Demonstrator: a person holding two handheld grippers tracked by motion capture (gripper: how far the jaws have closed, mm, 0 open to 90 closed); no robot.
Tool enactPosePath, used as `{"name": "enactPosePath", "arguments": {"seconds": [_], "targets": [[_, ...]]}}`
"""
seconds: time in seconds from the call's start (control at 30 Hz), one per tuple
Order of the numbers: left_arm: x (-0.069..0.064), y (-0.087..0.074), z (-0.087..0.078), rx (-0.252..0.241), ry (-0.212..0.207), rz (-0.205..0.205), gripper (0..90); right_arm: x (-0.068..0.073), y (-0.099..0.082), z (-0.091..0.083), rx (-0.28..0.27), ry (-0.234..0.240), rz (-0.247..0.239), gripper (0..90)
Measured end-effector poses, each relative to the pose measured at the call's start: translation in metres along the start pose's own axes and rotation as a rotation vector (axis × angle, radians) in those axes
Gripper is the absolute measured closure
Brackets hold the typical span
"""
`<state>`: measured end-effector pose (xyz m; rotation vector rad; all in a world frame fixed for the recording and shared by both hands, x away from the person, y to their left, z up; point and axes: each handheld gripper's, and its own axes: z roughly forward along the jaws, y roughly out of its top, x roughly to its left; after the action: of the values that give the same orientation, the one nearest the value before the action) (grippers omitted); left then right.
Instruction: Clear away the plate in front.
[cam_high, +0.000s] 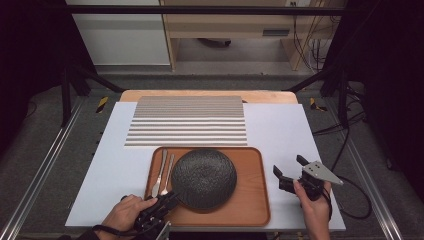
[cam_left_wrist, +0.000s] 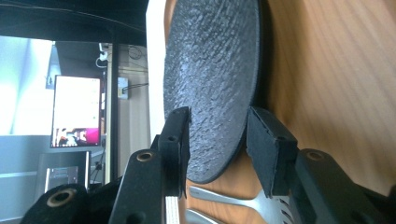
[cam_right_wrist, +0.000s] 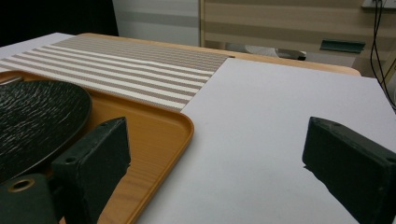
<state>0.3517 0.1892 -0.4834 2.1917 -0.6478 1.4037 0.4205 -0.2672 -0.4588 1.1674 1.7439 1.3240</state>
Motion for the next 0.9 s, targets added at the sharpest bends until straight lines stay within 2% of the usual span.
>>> {"name": "enactPosePath", "arguments": {"seconds": [0.2,0.4,0.43,0.5,0.63,0.73,0.9], "targets": [[0.010,0.004,0.006,0.020,0.065,-0.036,57.5,0.000,0.000,0.000,-0.002,0.002,-0.002,7.6],[0.017,0.003,0.022,0.072,0.117,-0.095,52.2,0.000,0.000,-0.001,-0.003,0.001,-0.001,7.6],[0.019,0.002,0.025,0.078,0.133,-0.115,51.8,0.000,0.000,-0.001,-0.005,0.002,-0.002,7.6],[0.022,0.000,0.033,0.119,0.162,-0.148,45.7,0.000,0.000,-0.001,-0.003,0.001,-0.002,7.6],[0.027,-0.006,0.046,0.195,0.191,-0.194,37.6,0.000,0.000,-0.001,-0.001,0.002,-0.006,7.6],[0.030,-0.012,0.050,0.254,0.214,-0.210,31.9,0.000,0.000,-0.001,-0.003,0.002,-0.010,7.6],[0.033,-0.016,0.052,0.279,0.247,-0.258,26.9,0.000,0.000,-0.001,-0.005,0.012,-0.012,7.5]]}}
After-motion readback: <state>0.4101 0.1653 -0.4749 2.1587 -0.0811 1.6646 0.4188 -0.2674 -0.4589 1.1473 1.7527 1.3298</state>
